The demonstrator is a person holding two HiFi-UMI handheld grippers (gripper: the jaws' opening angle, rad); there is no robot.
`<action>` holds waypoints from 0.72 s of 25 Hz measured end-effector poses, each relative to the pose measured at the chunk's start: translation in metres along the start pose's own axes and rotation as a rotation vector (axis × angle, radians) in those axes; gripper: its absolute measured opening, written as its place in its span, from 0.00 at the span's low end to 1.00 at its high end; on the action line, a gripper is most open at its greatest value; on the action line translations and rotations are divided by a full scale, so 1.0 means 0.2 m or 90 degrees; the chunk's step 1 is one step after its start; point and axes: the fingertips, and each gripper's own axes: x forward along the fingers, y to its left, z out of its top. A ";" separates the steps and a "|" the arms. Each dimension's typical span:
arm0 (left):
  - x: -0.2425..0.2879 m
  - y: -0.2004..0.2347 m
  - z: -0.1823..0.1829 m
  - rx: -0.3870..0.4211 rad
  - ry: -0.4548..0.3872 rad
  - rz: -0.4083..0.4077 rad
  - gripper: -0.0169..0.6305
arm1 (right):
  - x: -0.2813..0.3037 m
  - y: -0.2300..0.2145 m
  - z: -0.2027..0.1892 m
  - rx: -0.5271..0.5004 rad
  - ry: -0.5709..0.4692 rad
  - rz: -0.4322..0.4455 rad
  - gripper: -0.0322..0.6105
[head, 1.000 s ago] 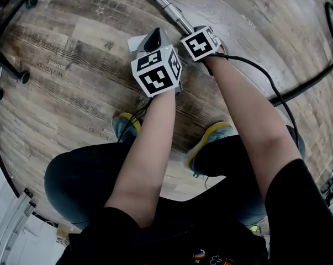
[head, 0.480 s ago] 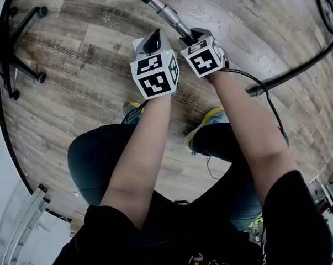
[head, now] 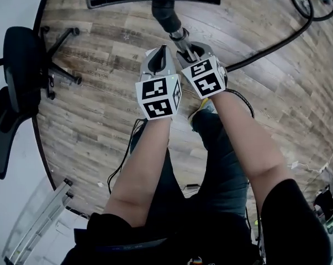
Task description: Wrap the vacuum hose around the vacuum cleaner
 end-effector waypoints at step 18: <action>-0.82 -1.52 1.14 0.217 -0.082 -0.196 0.03 | -1.96 -0.59 0.59 0.174 -0.226 -0.150 0.34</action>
